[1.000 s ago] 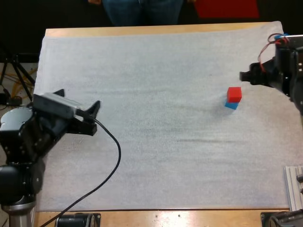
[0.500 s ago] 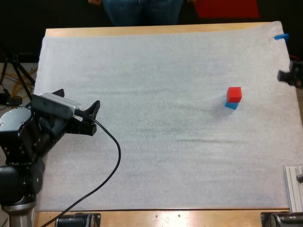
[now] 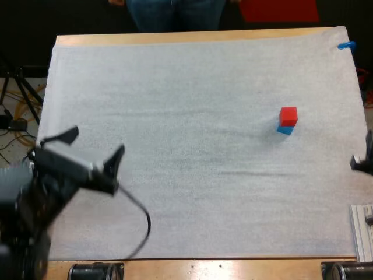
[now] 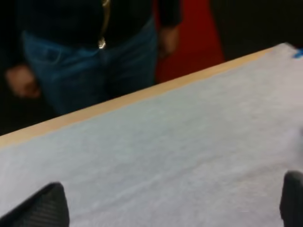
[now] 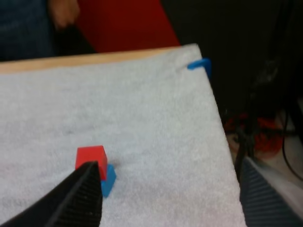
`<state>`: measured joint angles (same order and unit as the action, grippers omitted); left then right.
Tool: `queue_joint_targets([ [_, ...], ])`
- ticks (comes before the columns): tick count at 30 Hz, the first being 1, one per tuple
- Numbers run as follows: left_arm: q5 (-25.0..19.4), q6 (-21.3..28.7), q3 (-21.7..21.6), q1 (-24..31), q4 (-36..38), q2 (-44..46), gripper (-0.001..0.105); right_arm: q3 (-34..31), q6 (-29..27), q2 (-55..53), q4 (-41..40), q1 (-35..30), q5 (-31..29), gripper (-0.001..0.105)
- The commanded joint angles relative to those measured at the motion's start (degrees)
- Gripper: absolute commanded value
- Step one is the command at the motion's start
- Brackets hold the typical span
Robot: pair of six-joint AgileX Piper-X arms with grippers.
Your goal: Stack red cube on blue cube
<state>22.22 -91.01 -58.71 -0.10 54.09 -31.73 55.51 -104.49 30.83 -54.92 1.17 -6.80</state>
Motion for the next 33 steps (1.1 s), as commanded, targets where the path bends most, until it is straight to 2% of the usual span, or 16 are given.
queue_joint_targets([
  [1,0.5,1.4,-0.3,-1.0,1.7,2.3,0.087,-0.5,-0.7,-2.5,0.7,-0.3,0.2,0.061],
  [5,0.5,2.5,0.8,-1.9,4.3,8.6,0.087,-2.4,-0.7,-8.7,0.7,-0.3,0.2,0.061],
  [15,0.4,2.5,7.7,-1.9,6.7,27.7,0.087,-4.5,-0.2,-21.6,-4.6,-0.3,0.2,0.061],
  [25,0.3,2.5,7.9,-1.9,18.5,38.5,0.087,-8.8,-0.2,-34.4,-9.2,-0.3,2.0,0.061],
  [28,0.3,2.5,7.9,-1.9,21.2,40.7,0.087,-9.1,-1.0,-33.8,-13.1,-0.3,3.3,0.061],
  [33,-0.2,2.6,7.8,-1.7,24.6,40.7,0.087,-9.8,-1.2,-34.1,-12.6,-0.3,4.8,0.061],
])
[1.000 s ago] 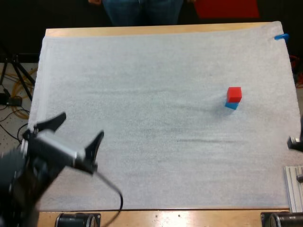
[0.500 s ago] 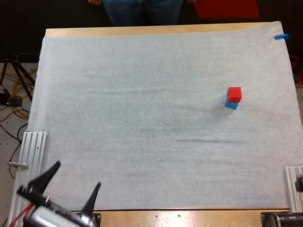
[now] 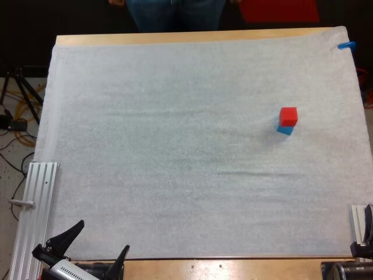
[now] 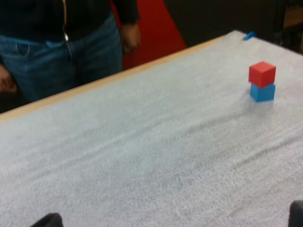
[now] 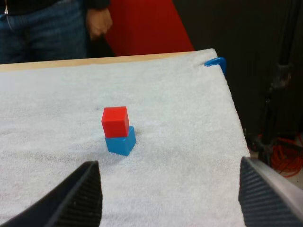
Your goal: Stack red cube on blue cube
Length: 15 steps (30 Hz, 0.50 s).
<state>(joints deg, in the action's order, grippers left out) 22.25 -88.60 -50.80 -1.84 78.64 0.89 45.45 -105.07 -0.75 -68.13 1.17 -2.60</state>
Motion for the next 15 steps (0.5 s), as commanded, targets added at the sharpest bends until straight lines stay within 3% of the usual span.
queue_joint_targets([
  [1,-0.3,0.2,-0.1,0.1,-0.3,8.1,0.087,0.1,-1.0,-2.5,1.6,-0.3,0.8,0.061],
  [5,-2.5,0.2,0.8,0.0,-4.3,7.9,0.087,-0.5,-3.5,-2.3,4.8,-0.3,1.6,0.061],
  [9,-7.0,-0.5,4.4,0.0,-12.5,7.9,0.087,-3.2,-4.2,-2.4,9.9,-0.3,4.8,0.061],
  [15,-8.8,-5.8,10.6,0.0,-20.0,7.8,0.087,-8.2,-4.2,-2.2,13.8,-0.3,7.8,0.061],
])
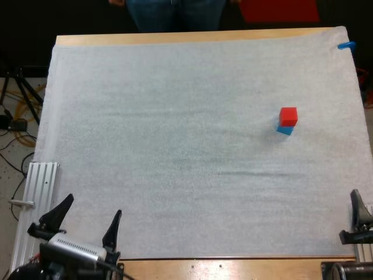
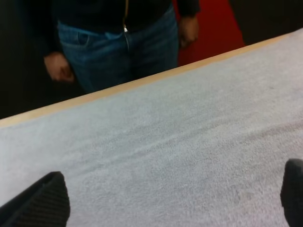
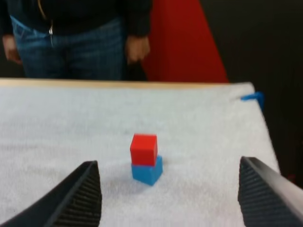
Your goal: Stack red cube on blue cube
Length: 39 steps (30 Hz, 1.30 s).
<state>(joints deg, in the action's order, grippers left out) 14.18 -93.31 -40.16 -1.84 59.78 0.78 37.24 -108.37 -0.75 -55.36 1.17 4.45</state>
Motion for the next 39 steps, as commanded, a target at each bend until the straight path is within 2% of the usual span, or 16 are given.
queue_joint_targets([
  [1,-0.8,-1.4,1.2,0.0,-2.0,8.0,0.087,-0.9,-0.9,-2.2,1.2,-0.3,0.7,0.061],
  [6,-0.9,-3.1,5.7,0.0,-5.0,8.0,0.087,-4.4,-2.1,-2.2,1.1,-0.3,3.0,0.061],
  [9,-3.6,-5.8,8.1,0.0,-6.2,8.0,0.087,-6.2,-2.5,-2.2,1.2,-0.3,4.9,0.061],
  [16,-5.9,-5.8,12.7,0.0,-6.7,7.9,0.087,-8.5,-2.5,-2.1,1.2,-0.3,4.9,0.061],
  [24,-6.4,-6.2,12.9,0.0,-6.2,7.9,0.087,-8.6,-2.4,-2.2,-0.9,-0.3,4.9,0.061],
  [27,-12.7,-9.6,12.9,0.0,-5.7,7.9,0.087,-8.6,-2.4,-2.2,-0.9,-0.3,4.9,0.061],
  [29,-14.8,-10.1,12.9,0.0,-5.7,7.9,0.087,-8.6,-2.4,-2.2,-0.9,-0.3,4.9,0.061],
  [39,-14.8,-10.1,12.9,0.0,-5.7,7.9,0.087,-8.6,-2.2,-2.2,-0.9,-0.3,4.8,0.061],
])
